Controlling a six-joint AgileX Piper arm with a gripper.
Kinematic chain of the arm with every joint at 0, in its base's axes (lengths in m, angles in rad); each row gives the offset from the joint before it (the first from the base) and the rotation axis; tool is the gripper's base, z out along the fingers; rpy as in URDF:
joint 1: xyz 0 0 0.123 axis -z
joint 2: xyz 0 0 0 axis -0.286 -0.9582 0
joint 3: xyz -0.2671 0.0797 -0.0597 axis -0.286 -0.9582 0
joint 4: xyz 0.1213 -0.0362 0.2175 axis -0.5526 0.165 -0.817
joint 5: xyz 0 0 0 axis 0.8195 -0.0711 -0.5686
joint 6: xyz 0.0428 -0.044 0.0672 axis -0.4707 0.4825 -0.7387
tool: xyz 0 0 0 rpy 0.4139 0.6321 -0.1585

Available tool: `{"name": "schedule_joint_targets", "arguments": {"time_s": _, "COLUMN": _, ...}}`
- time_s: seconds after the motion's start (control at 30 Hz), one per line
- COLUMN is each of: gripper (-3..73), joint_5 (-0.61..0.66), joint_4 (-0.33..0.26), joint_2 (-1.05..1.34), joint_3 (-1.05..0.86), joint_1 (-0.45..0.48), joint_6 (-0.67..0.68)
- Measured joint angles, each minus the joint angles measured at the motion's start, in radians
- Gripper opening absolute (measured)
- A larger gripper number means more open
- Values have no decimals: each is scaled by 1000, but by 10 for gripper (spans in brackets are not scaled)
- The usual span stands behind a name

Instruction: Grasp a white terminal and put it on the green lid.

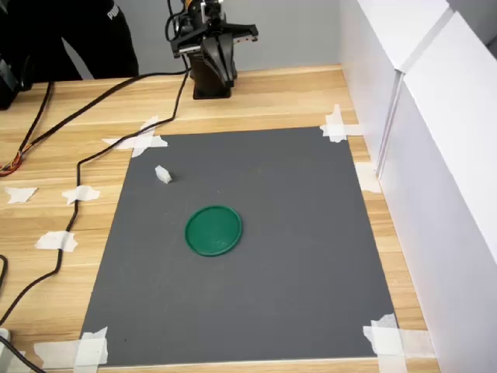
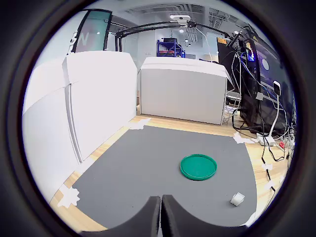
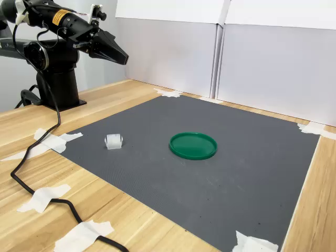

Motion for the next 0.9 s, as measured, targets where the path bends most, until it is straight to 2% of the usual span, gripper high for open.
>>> {"name": "schedule_joint_targets", "arguments": {"time_s": 0.9, "gripper": -16, "joint_5": -25, "joint_4": 0, "joint_2": 0, "joint_3": 0, "joint_1": 0, "joint_6": 8}}
